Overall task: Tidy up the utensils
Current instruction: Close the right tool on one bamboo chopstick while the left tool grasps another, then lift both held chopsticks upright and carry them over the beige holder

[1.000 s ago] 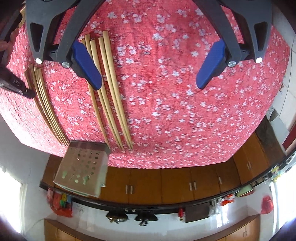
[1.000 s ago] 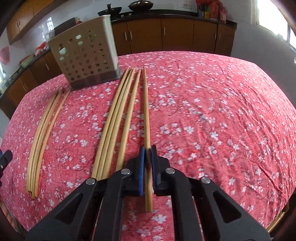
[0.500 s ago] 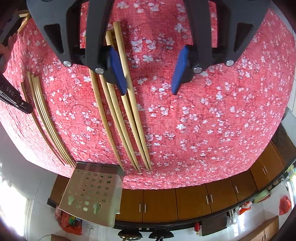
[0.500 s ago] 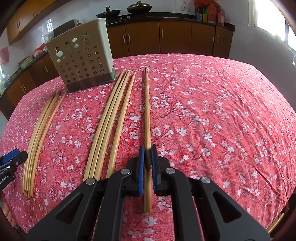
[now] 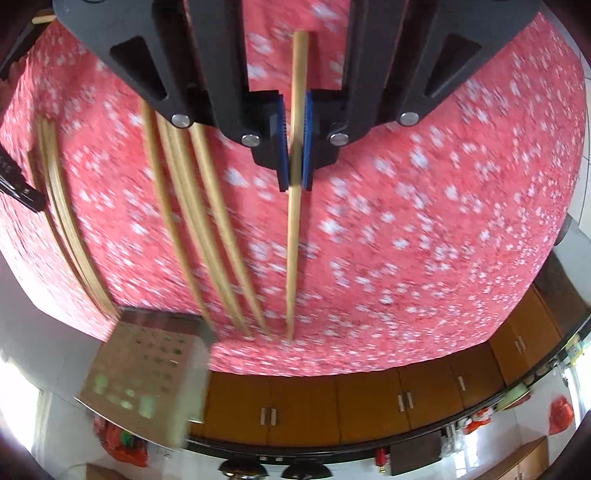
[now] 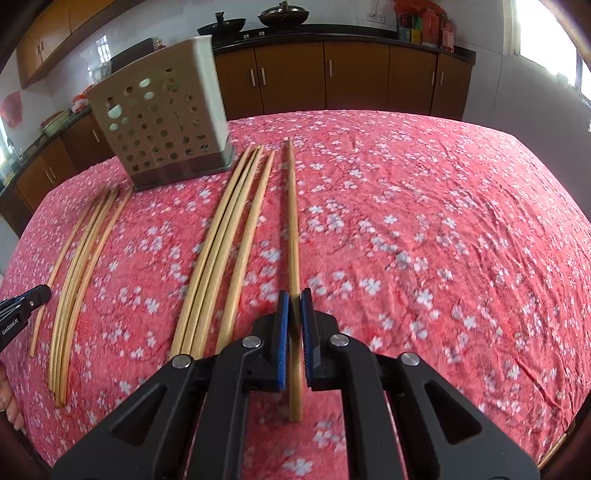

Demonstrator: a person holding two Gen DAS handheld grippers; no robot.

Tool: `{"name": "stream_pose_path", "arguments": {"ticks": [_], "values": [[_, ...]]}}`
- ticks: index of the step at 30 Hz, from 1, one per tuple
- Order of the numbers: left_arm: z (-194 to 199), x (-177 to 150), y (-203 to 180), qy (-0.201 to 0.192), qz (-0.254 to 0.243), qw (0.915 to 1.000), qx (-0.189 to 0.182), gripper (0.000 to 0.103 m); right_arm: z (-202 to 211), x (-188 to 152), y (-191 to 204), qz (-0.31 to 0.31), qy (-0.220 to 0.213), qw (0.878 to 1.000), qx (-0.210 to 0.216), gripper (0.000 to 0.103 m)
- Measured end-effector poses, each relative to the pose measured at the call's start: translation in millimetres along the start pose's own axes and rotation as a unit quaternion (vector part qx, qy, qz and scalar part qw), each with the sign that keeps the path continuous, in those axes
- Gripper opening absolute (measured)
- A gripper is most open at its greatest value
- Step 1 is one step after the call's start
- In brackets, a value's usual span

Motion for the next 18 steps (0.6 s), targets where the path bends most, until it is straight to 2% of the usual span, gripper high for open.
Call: {"name": "stream_pose_path", "arguments": {"ticks": [4,7,18], "values": [[-12.9,12.3,20.1,-0.004,0.015,0.9998,0.013,0.009,-6.9,17.2,-13.6,-0.004,-0.003,1.000,-0.012,0.008],[-18.5,18.3,27.6,-0.013,0.017,0.9997,0.009,0.010,-10.1,25.8,-20.6,-0.005,-0.008,1.000,-0.018,0.008],[-5.9,5.3,26.0,-0.025,0.011,0.9996,-0.005,0.015,-3.1,15.9,-24.6,0.003,-0.011,1.000,-0.011,0.008]]}}
Point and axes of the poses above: each gripper's, at about its wrist camera, not at the fingertips, and z roughly against the way its jaws point, y to its left, x to its top, the point moved 9 cm from there along -z, roughly the way its jaws point, and after that the axes turned 9 degrees about x, right-handed, at the moved point
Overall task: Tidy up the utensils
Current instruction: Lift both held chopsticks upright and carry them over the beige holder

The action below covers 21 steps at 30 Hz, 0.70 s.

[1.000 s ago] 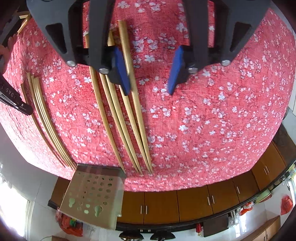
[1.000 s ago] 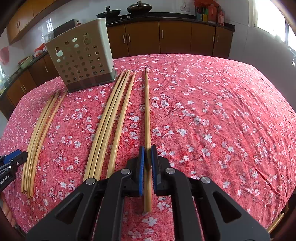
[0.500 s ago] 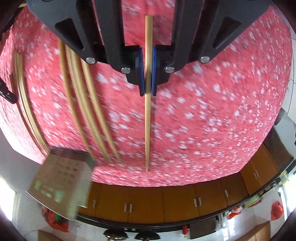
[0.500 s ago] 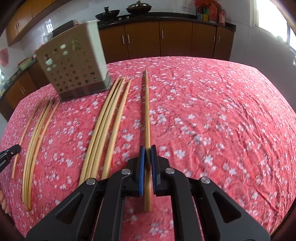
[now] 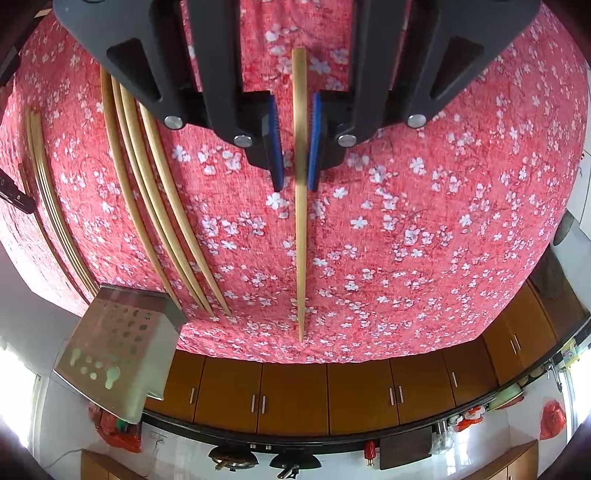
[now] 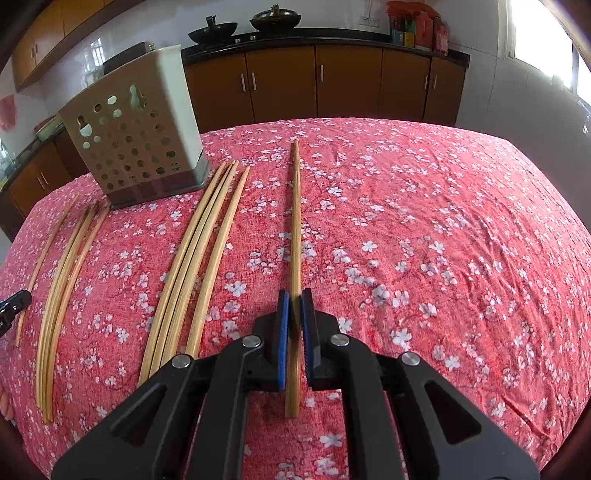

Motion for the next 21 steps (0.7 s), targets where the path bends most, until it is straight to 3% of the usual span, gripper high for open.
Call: {"name": "stream_pose_path", "arguments": {"ticks": [7,15,21], "values": [[6.4,-0.7,0.3,0.006,0.007,0.9999,-0.007,0.008,14.9,-2.2,5.0,-0.009,-0.018,1.000,0.011,0.008],[51.3,28.3,13.0,-0.058,0.022,0.9980,-0.010,0.008,67.4,33.2,1.5,-0.010,-0.095,0.995,0.022,0.007],[97.4,69.5,20.3,-0.126,0.039,0.9912,-0.013,0.008,107.5,69.6,5.8,-0.003,-0.154,0.987,0.032,0.007]]}}
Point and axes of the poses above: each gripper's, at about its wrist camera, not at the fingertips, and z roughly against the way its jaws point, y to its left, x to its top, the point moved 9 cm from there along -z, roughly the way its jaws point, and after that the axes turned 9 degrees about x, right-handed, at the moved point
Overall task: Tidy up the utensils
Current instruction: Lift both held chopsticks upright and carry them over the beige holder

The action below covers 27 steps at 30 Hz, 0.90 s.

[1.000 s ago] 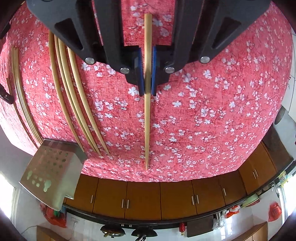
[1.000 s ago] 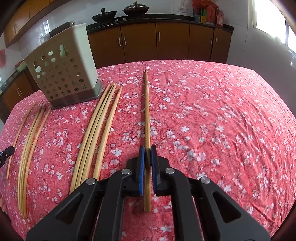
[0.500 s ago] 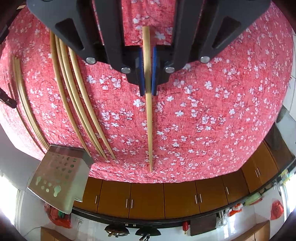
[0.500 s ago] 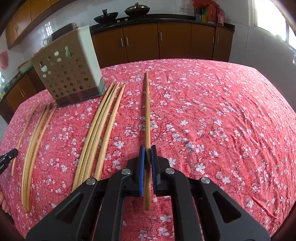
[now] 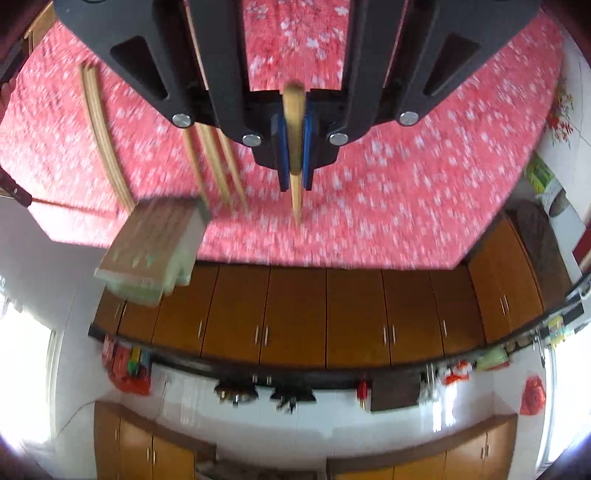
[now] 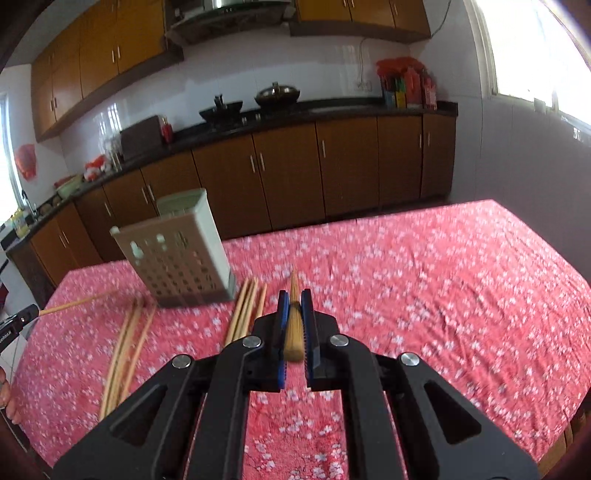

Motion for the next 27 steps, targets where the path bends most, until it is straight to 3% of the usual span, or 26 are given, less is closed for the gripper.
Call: {"name": "stream_pose_path", "arguments": {"ticks": [5,15,22,27], "values": [[17.0,38.9,4.7,-0.041,0.014,0.9990,0.005,0.008,12.1,26.7,2.8,0.000,-0.031,1.000,0.006,0.007],[27.5,101.0,-0.2,-0.085,0.019,0.9961,0.015,0.008,14.4,79.2,16.4,0.019,-0.074,0.997,0.004,0.007],[70.4,172.7,-27.9,-0.155,0.025,0.9875,-0.013,0.008,54.2,154.0,45.7,0.028,-0.161,0.986,0.038,0.007],[105.2,218.3,-54.9,-0.209,0.060,0.9742,-0.059,0.008,71.0,184.4,78.0,0.031,-0.202,0.975,0.087,0.007]]}}
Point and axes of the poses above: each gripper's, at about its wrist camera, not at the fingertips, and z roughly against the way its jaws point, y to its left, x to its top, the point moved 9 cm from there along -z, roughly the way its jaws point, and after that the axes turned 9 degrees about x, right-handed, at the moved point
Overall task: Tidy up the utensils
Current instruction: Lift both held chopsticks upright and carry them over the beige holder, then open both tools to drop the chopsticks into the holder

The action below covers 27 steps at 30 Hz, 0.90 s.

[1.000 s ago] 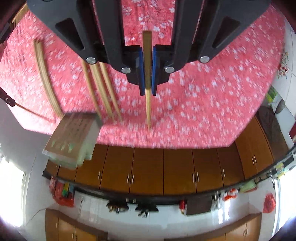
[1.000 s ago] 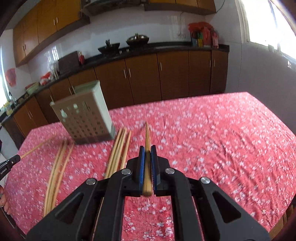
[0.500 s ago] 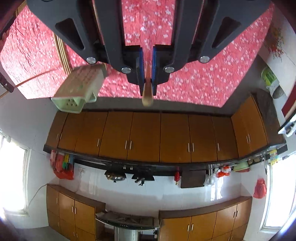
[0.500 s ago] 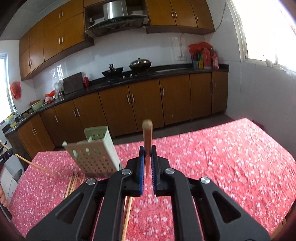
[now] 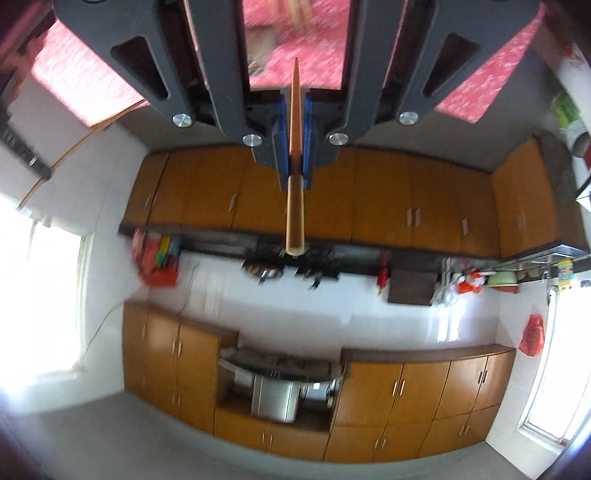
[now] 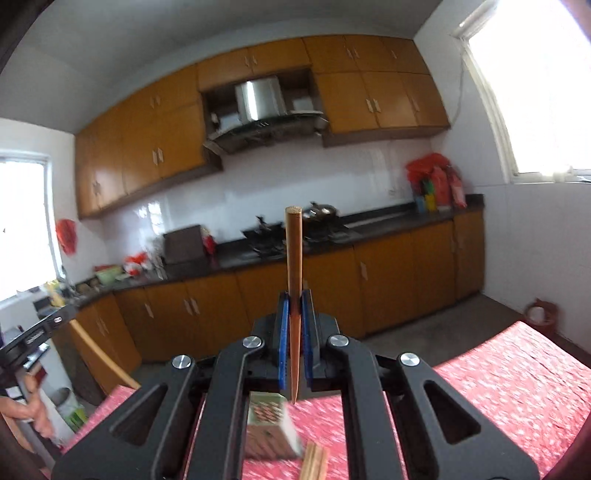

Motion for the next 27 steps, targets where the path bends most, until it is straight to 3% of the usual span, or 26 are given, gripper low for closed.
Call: {"name": "stream_pose_path", "arguments": {"ticks": [3,6,15,17,19,20,21,27], "values": [[0.4,12.7,-19.5,-0.021,0.019,0.9994,-0.020,0.008,-12.5,-4.9,13.1,0.007,0.007,1.000,0.017,0.007],[-7.7,5.4,-36.7,-0.024,0.030,0.9987,-0.033,0.008,-33.0,-28.0,17.4,0.013,0.035,0.999,0.021,0.007],[-56.3,-66.0,-54.6,0.054,0.012,0.9976,-0.042,0.008,-56.8,-78.6,17.1,-0.001,0.095,0.995,0.027,0.008],[-59.1,-73.2,-54.8,0.060,0.005,0.9974,-0.040,0.011,-55.0,-78.8,17.7,-0.002,0.095,0.995,0.027,0.014],[-57.9,-76.0,-52.0,0.059,0.003,0.9976,-0.037,0.025,-50.9,-76.1,16.0,-0.004,0.090,0.996,0.025,0.037],[-56.3,-74.7,-50.5,0.056,0.004,0.9978,-0.035,0.029,-47.2,-72.8,15.0,-0.005,0.083,0.996,0.024,0.040],[-54.4,-75.3,-48.6,0.052,0.006,0.9980,-0.034,0.034,-43.6,-69.7,15.2,-0.004,0.079,0.997,0.023,0.040],[-27.9,-70.7,-22.3,0.041,0.018,0.9988,-0.020,0.039,-12.2,-63.3,6.4,-0.010,0.064,0.998,0.004,0.040]]}}
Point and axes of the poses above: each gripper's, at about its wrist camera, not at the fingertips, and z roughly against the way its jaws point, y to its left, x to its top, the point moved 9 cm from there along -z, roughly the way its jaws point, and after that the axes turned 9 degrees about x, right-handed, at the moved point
